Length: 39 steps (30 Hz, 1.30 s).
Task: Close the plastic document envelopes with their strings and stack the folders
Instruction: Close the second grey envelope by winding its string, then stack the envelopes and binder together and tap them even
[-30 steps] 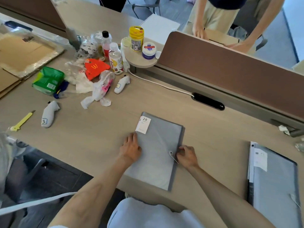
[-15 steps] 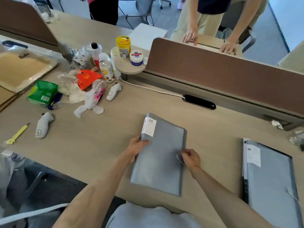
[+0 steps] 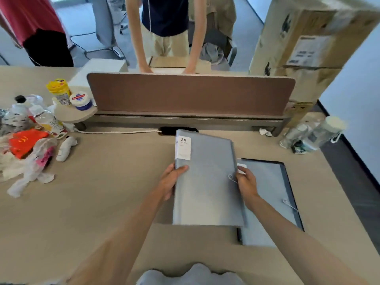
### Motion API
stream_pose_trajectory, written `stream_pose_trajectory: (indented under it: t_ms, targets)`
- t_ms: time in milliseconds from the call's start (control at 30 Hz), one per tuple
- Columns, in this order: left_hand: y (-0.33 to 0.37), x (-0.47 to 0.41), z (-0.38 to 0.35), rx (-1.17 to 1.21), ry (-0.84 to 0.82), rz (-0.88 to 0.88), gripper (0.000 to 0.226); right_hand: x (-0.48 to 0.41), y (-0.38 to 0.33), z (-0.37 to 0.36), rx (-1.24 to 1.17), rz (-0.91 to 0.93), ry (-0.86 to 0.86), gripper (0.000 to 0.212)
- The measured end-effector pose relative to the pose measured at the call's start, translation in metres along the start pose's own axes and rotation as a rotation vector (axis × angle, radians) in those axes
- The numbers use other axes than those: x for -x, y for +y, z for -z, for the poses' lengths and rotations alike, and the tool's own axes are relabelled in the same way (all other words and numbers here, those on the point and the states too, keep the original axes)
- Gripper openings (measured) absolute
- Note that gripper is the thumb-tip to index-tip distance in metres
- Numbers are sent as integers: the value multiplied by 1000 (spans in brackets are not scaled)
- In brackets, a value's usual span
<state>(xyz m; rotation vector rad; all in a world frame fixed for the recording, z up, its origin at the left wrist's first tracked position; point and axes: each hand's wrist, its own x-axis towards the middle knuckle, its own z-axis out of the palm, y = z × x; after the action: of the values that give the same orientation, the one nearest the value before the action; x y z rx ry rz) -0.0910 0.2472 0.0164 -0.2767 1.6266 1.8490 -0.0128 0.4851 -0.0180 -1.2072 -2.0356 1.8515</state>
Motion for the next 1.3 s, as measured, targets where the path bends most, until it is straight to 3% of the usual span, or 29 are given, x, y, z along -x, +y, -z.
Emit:
stream_pose_trajectory:
  t_ms: [133, 333, 600, 767, 933, 1033, 1133, 1300]
  targets:
    - [-17, -14, -86, -222, -66, 17, 31, -31, 16, 78, 1, -48, 97, 37]
    - [-49, -25, -188, -316, -58, -46, 22, -63, 51, 161, 47, -109, 132, 24]
    - [-73, -46, -212, -686, 46, 58, 53, -79, 84, 208, 484, -18, 130, 27]
    - [-83, -47, -219, -588, -9, 192, 55, -91, 94, 205, 402, -51, 96, 31]
    - [-96, -54, -219, -452, 87, 240, 57, -91, 95, 201, 411, -39, 61, 25]
    - [-91, -49, -220, -349, 83, 256, 27, -96, 100, 200, 461, -63, 55, 42]
    - [-85, -43, -226, -305, 20, 286, 15, -92, 95, 200, 494, -64, 53, 34]
    - [-75, -32, -233, -234, -2, 210, 62, -103, 101, 208, 428, -112, -5, 52]
